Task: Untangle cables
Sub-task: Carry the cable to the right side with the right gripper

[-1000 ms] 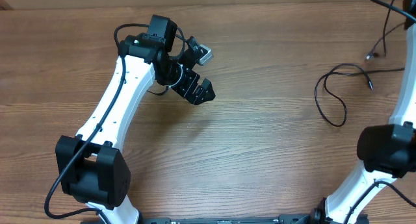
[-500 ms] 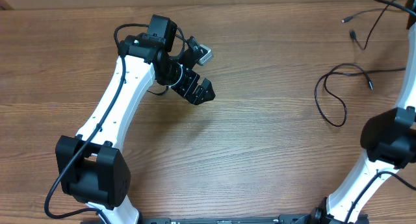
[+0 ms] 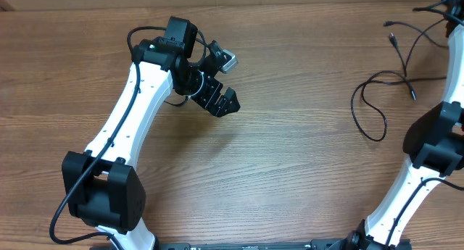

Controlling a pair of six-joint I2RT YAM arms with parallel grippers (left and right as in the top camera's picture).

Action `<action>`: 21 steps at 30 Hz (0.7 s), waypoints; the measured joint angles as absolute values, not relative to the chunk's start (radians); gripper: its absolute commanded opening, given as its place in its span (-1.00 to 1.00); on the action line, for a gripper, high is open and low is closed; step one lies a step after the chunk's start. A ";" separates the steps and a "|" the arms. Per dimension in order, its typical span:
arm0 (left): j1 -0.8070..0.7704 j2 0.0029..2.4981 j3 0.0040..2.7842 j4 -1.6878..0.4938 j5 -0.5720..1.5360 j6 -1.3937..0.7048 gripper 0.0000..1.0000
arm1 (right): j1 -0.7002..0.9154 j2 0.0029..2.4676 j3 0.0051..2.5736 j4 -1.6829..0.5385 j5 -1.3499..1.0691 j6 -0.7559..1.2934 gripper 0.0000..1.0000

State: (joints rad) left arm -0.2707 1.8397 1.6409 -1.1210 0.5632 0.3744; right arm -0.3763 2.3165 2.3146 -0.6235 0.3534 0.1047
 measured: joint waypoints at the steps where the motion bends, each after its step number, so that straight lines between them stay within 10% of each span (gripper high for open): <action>1: -0.271 1.840 1.641 -1.121 0.563 0.374 1.00 | -0.377 2.323 2.315 -0.629 0.338 0.109 -0.43; 3: -0.271 1.840 1.641 -1.121 0.563 0.374 1.00 | -0.378 2.334 2.314 -0.639 0.305 0.108 0.54; 5: -0.271 1.840 1.641 -1.119 0.563 0.374 1.00 | -0.378 2.337 2.311 -0.649 0.273 0.105 1.00; 21: -0.271 1.840 1.641 -1.119 0.399 0.375 1.00 | -0.378 2.335 2.311 -0.754 0.125 0.104 1.00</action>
